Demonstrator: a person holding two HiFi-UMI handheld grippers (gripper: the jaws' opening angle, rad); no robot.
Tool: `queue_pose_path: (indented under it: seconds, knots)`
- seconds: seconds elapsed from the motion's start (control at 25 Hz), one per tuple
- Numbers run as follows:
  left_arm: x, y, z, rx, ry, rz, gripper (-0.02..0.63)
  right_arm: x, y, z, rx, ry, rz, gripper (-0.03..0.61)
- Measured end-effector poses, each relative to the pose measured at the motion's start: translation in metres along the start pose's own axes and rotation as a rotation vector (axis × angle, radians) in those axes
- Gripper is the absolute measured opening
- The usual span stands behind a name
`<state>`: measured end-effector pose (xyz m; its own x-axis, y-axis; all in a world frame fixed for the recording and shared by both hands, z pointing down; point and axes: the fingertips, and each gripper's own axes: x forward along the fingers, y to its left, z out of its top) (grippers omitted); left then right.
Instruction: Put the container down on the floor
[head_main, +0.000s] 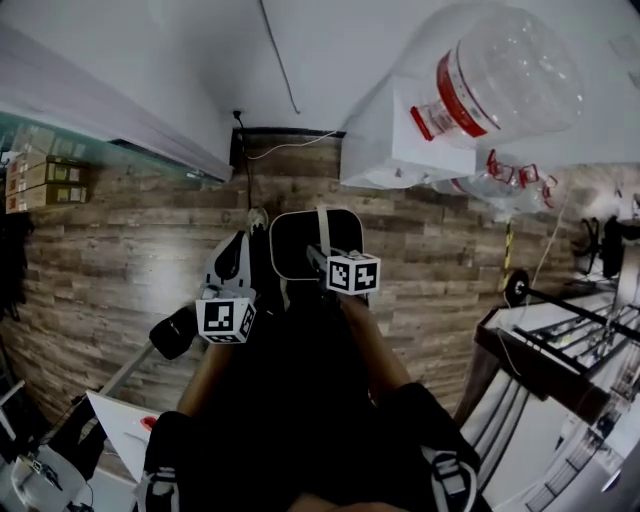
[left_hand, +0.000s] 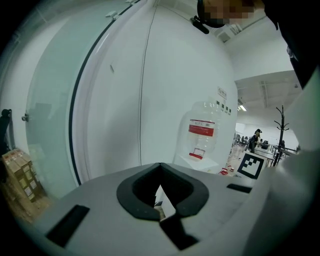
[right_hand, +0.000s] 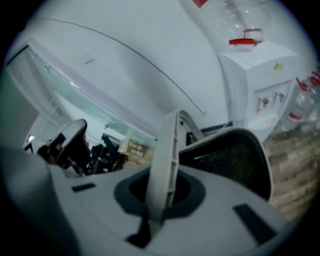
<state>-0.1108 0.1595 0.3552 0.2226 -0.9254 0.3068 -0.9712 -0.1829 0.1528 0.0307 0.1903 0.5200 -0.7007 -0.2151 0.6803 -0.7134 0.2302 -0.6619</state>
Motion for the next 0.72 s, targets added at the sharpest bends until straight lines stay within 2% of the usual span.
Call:
queue_pose_path:
  seconds: [0.16, 0.48, 0.72]
  knots:
    - [0.042, 0.019, 0.003, -0.007, 0.022, -0.067, 0.026, 0.016, -0.008, 0.012, 0.052, -0.014, -0.021, 0.032]
    - [0.115, 0.054, 0.012, 0.028, 0.056, -0.145, 0.026, 0.066, -0.034, 0.046, 0.134, -0.029, -0.066, 0.032]
    - [0.150, 0.065, 0.009, 0.024, 0.070, -0.167, 0.026, 0.114, -0.063, 0.077, 0.121, -0.005, -0.103, 0.032]
